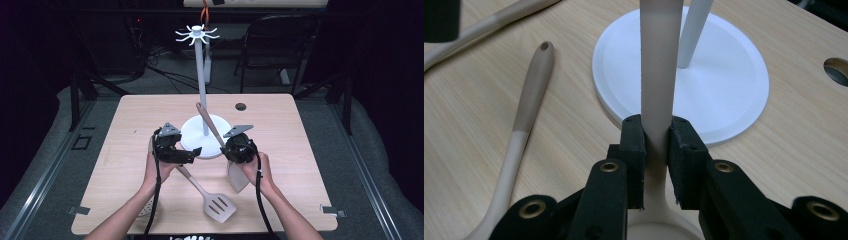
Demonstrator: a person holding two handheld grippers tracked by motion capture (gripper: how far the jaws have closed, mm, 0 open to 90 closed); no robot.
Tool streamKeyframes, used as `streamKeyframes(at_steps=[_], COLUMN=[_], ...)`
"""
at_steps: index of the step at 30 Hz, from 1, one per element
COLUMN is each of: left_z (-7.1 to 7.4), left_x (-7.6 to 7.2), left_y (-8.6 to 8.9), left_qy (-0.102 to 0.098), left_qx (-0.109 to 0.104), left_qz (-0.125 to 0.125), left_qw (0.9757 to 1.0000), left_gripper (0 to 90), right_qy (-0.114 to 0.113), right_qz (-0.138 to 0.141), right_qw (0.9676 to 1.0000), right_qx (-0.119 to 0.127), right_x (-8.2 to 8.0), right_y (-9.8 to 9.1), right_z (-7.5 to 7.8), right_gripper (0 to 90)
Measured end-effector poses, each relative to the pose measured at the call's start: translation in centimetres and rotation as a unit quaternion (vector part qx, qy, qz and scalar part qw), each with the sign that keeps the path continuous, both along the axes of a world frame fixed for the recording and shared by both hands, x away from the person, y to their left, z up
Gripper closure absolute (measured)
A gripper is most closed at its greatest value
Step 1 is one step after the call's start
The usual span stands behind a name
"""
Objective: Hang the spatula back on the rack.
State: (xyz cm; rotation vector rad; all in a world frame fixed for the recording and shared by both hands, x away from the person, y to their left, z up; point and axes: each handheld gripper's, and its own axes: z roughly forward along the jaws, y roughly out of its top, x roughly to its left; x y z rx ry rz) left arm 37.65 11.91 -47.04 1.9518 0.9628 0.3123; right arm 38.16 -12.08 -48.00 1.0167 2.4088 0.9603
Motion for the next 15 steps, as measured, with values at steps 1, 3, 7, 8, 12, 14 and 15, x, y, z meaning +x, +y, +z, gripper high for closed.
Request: streamKeyframes(at_steps=[1, 3, 7, 8, 12, 14, 15], left_z=[-0.1, -0.1, 0.0, 0.1, 0.4, 0.5, 0.5], left_x=[0.1, 0.3, 0.4, 0.4, 0.3, 0.3, 0.2], left_y=[-0.2, -0.5, -1.1, -1.4, -2.0, -2.2, -2.3], left_qy=[-0.001, 0.001, -0.002, -0.004, -0.013, -0.018, -0.015], left_qx=[-0.003, -0.01, -0.026, -0.029, -0.044, -0.052, -0.055], left_qz=[-0.002, -0.006, -0.016, -0.018, -0.036, -0.041, -0.041], left_qw=[1.0, 0.9999, 0.9995, 0.9994, 0.9983, 0.9976, 0.9975], left_gripper=[9.2, 10.9, 15.0, 16.3, 25.8, 34.0, 36.3], right_qy=[-0.004, -0.006, -0.011, -0.012, -0.017, -0.019, -0.019], right_qz=[0.001, 0.003, 0.005, 0.004, 0.01, 0.011, 0.012], right_qw=[1.0, 1.0, 0.9999, 0.9999, 0.9998, 0.9998, 0.9997], right_qx=[0.0, -0.002, 0.004, 0.003, 0.005, 0.004, 0.001], right_x=[0.0, -0.1, -0.3, -0.4, -0.7, -0.8, -0.8], right_y=[0.0, 0.0, 0.1, 0.2, 0.5, 0.8, 0.8], right_z=[0.0, 0.1, 0.3, 0.3, 0.4, 0.4, 0.5], right_gripper=[78.4, 78.4, 78.4, 78.4, 78.4, 78.4, 78.4])
